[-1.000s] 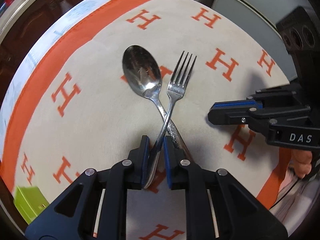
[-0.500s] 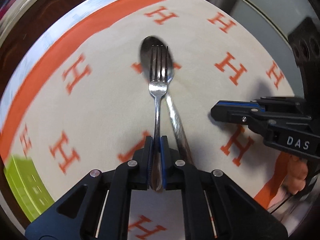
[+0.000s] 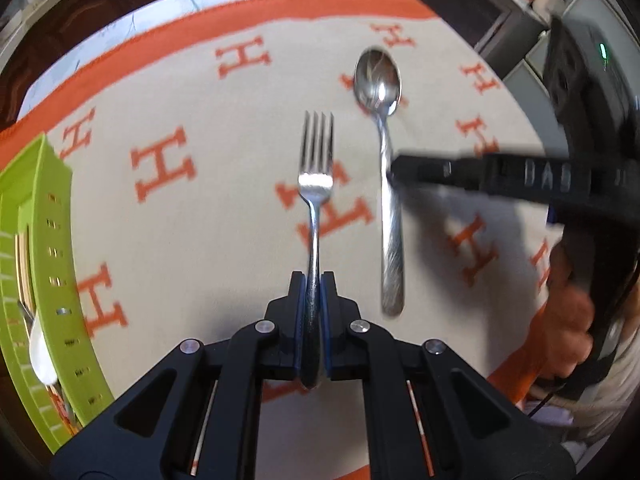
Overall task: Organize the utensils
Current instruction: 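Grasp the metal fork by its handle with the left tool, then grasp the last metal spoon with the right tool while the left holds the fork, then carry the fork and spoon into the green tray and open both tools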
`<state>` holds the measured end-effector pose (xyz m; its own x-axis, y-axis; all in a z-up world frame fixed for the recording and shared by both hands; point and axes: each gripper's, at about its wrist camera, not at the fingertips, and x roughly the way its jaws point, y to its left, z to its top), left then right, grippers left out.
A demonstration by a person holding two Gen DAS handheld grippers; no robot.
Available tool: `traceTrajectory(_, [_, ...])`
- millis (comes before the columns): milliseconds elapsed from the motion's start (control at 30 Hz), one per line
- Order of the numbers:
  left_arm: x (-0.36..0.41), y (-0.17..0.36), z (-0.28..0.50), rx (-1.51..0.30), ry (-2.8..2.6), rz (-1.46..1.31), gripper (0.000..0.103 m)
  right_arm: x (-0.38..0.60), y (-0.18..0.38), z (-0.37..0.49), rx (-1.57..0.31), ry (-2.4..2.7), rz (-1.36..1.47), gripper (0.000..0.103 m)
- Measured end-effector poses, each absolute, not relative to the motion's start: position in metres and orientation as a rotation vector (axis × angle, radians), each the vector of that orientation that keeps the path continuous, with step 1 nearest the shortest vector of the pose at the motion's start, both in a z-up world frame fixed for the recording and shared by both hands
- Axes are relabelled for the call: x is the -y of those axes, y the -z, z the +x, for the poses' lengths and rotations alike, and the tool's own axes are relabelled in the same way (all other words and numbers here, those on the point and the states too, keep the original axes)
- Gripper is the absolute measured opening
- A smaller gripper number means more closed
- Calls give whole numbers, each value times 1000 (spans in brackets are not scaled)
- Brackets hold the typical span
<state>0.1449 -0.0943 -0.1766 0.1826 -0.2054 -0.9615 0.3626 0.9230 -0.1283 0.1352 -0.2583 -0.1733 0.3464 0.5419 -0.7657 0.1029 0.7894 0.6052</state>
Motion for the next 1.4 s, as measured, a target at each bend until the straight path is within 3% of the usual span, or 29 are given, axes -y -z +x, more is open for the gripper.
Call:
traceTrajectory(267, [90,186,149,-1357,443,112,7,265,177,149,-1195,-285,681,13])
traceTrajectory(367, [90,186,152,-1353,489,108,15,266,178,154,-1195,-284,691,13])
traceTrajectory(467, [89,185,157,-1353,552,82,28,265,179,159,-1187,-289,695,13])
traceTrajectory(533, [93,184,157,-1358,633,75,51,262,179,161,-1186,-292,678,13])
traceTrajectory(600, [104,184,156,-1361,698,107,65,258,177,163,-1187,-289,627,9])
traceTrajectory(667, [117,184,152,-1341,702,192,66,258,176,164,-1187,-287,604,6])
traceTrajectory(700, [121,184,150,-1335,699,220,66,258,177,164,-1187,-292,605,6])
traceTrajectory(900, [108,182,161,-1360,707,107,42,262,179,164,-1189,-310,624,6])
traceTrajectory(1033, [91,184,170,-1379,675,48,15,261,177,163,-1189,-316,596,6])
traceTrajectory(1100, [86,186,173,-1392,661,34,7,261,176,163,-1191,-312,586,5])
traceTrajectory(1400, [114,186,178,-1429,560,207,3,250,170,164,-1191,-292,502,7])
